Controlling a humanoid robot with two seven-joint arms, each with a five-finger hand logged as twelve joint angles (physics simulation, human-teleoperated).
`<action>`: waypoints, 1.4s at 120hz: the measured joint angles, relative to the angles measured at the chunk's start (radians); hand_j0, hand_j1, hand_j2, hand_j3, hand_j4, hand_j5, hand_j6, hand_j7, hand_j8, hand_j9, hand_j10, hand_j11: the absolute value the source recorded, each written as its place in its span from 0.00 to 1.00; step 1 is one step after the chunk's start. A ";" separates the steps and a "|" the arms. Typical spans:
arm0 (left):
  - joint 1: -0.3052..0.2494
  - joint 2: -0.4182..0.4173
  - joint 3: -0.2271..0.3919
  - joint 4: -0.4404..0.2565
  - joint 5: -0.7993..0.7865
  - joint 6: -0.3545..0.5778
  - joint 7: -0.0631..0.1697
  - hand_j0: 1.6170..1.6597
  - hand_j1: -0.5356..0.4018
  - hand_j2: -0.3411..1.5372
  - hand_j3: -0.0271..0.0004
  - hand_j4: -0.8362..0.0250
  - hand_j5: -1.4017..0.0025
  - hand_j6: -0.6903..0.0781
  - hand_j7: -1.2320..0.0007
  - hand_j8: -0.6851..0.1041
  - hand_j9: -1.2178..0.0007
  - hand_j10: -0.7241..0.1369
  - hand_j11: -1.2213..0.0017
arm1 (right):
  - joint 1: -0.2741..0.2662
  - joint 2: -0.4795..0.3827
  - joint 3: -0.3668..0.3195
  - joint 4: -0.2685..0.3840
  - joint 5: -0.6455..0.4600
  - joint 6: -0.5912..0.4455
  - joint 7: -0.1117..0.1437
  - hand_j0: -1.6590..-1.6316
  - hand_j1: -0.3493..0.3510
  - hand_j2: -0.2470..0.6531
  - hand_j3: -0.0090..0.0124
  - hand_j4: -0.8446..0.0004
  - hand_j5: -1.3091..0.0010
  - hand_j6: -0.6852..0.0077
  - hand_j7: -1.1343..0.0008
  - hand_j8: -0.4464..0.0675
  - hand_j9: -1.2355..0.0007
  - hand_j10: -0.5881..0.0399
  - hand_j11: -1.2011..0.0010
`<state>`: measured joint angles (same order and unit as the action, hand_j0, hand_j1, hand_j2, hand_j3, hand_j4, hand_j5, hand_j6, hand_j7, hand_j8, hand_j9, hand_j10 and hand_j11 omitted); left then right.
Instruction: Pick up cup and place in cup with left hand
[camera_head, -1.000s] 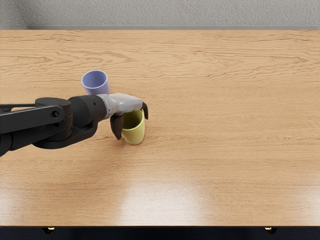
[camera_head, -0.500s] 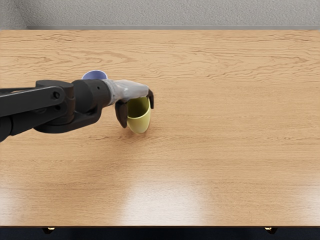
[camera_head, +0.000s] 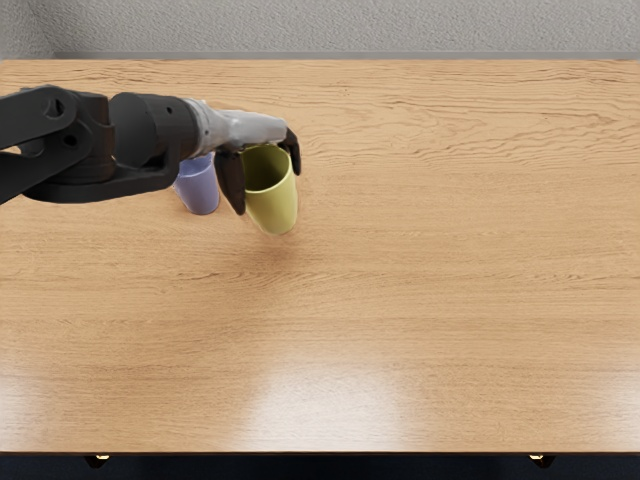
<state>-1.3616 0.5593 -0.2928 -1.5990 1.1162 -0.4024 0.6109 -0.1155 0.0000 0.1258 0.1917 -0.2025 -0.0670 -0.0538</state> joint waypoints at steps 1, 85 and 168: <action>-0.001 0.001 -0.001 0.000 0.000 -0.001 0.000 0.92 0.45 0.22 0.99 0.48 0.58 0.53 0.52 0.47 0.52 0.34 0.52 | 0.000 0.000 0.000 0.000 0.000 0.000 0.000 0.04 0.04 0.27 0.42 0.97 0.98 0.95 0.97 0.82 0.97 0.90 0.97; -0.039 0.165 -0.053 0.032 -0.003 -0.057 0.000 0.91 0.47 0.21 0.99 0.47 0.57 0.53 0.52 0.47 0.51 0.33 0.51 | 0.006 0.000 -0.001 0.000 0.000 0.001 0.000 0.04 0.04 0.27 0.42 0.97 0.98 0.95 0.97 0.82 0.97 0.90 0.97; -0.052 0.128 -0.042 0.206 0.013 -0.091 0.000 0.91 0.48 0.21 0.99 0.47 0.57 0.51 0.52 0.45 0.52 0.33 0.52 | 0.015 0.000 -0.002 -0.001 0.000 0.001 0.000 0.04 0.04 0.27 0.42 0.97 0.98 0.95 0.97 0.82 0.97 0.90 0.97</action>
<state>-1.4135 0.6869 -0.3345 -1.3928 1.1293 -0.4936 0.6108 -0.1002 0.0000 0.1243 0.1912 -0.2025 -0.0660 -0.0537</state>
